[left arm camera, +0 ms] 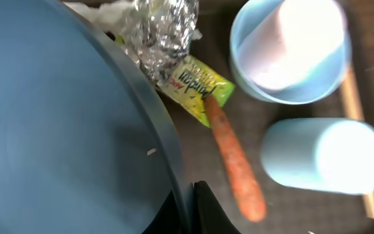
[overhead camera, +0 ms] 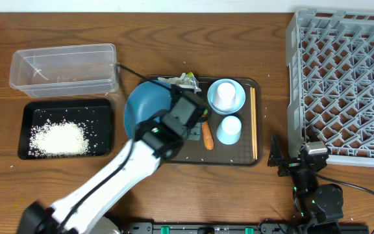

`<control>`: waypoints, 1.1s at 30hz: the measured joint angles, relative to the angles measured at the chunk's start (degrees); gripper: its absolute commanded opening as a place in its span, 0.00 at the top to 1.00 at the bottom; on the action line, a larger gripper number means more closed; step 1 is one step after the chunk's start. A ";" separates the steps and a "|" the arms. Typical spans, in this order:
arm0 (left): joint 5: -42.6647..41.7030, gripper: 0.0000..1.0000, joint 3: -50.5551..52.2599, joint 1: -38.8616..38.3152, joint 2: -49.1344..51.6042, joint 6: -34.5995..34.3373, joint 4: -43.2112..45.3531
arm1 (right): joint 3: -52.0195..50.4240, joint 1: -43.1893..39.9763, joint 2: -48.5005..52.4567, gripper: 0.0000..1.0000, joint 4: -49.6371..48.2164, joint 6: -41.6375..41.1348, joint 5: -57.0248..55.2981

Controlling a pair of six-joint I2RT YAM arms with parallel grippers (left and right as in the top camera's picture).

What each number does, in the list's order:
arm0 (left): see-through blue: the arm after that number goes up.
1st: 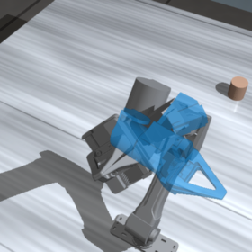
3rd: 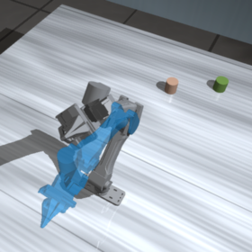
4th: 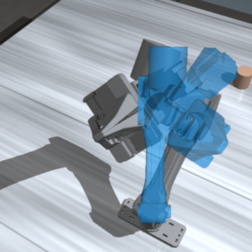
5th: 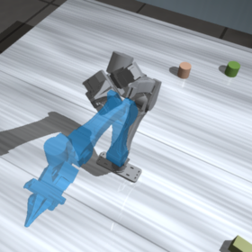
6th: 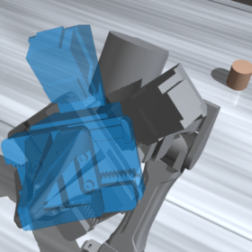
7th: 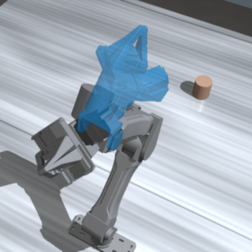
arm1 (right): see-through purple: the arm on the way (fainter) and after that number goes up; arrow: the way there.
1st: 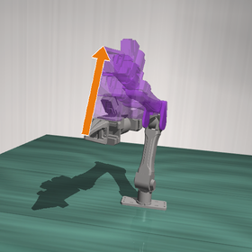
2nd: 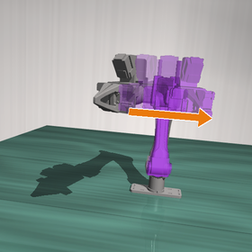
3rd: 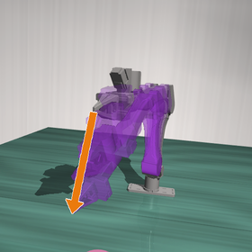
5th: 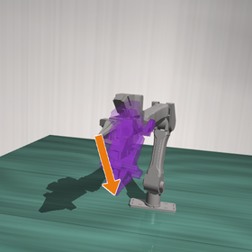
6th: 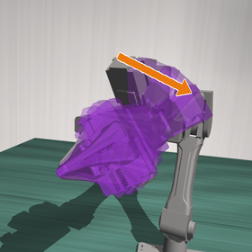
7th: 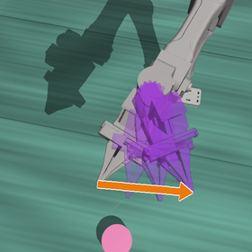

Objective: Sort waste into correct bins and load items into the dishwasher rack
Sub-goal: 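Carry the empty blue bowl back onto the brown tray with the left gripper, then lower the blue bowl onto the brown tray and open the left gripper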

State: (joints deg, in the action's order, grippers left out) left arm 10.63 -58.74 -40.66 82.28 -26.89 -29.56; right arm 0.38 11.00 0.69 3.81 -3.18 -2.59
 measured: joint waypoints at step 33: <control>1.27 0.58 0.00 -0.92 10.40 -0.15 -0.87 | 0.00 0.00 0.00 0.01 -0.02 0.00 0.02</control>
State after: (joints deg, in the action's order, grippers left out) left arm 11.90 -58.74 -41.58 92.68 -27.05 -30.44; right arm 0.38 11.00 0.69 3.79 -3.18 -2.57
